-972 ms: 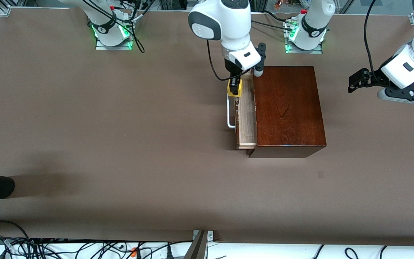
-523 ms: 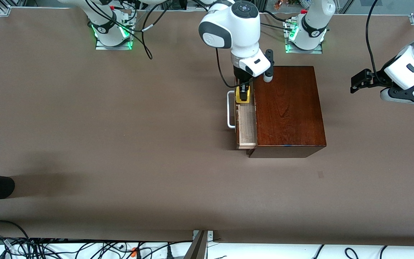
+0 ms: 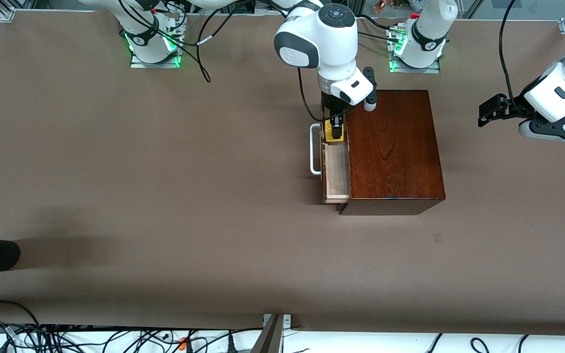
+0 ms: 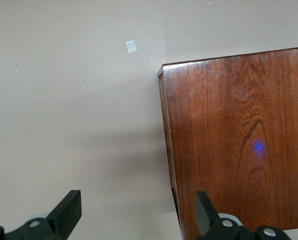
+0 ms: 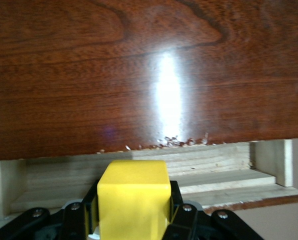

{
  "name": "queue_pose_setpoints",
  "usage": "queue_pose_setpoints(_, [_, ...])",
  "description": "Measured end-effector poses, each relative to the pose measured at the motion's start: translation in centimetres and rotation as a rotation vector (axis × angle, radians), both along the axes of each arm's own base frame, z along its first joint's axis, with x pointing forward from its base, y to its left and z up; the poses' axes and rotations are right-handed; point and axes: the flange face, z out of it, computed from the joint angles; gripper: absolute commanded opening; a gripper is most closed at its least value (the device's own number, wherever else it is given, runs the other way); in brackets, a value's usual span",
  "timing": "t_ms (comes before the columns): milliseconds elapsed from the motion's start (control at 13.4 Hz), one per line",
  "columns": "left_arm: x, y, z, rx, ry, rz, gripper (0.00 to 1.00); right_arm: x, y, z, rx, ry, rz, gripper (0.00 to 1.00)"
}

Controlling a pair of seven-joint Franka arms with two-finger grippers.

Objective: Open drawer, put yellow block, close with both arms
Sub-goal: 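Lower the cube into the drawer and open the right gripper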

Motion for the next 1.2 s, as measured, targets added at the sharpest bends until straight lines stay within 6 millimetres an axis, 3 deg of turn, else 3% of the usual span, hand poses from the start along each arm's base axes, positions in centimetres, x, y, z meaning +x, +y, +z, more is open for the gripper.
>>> queue_pose_setpoints(1196, [-0.2, -0.1, -0.1, 0.001, 0.016, -0.001, 1.0, 0.1, 0.1, -1.8, 0.005, 0.061, -0.001, 0.21])
